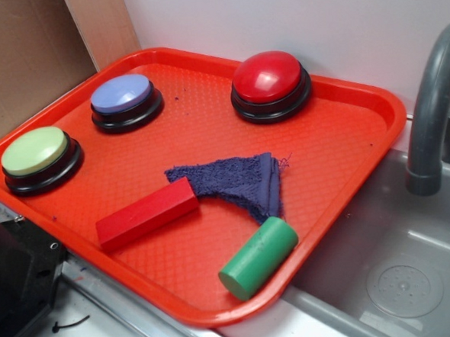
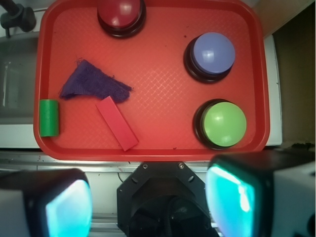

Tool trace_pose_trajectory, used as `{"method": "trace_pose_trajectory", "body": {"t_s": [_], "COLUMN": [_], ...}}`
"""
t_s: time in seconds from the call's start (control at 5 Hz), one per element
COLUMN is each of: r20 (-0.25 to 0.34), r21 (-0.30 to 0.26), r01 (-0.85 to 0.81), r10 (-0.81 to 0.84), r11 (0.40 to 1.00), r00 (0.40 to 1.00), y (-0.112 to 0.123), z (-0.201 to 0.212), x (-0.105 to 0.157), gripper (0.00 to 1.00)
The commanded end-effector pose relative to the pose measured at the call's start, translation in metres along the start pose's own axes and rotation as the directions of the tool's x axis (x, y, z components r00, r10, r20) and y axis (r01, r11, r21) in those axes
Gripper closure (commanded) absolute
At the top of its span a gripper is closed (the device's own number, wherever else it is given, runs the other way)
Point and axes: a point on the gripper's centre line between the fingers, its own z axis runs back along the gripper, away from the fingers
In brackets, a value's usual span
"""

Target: Push the red button.

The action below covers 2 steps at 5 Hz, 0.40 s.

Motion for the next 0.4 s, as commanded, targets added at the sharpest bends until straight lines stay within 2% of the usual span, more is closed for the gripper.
{"method": "trace_pose_trajectory", "body": {"t_s": [0.0, 0.2], "r20": [0.0, 0.042], "r21": [0.0, 0.09], "r01": [0.0, 0.015], "r10": [0.0, -0.019], "r11": [1.0, 0.996], "r00": [1.0, 0.999], "y": [0.0, 0.003], "z": [0.0, -0.048], "x": [0.0, 0.046], "gripper": [0.0, 0.0]}}
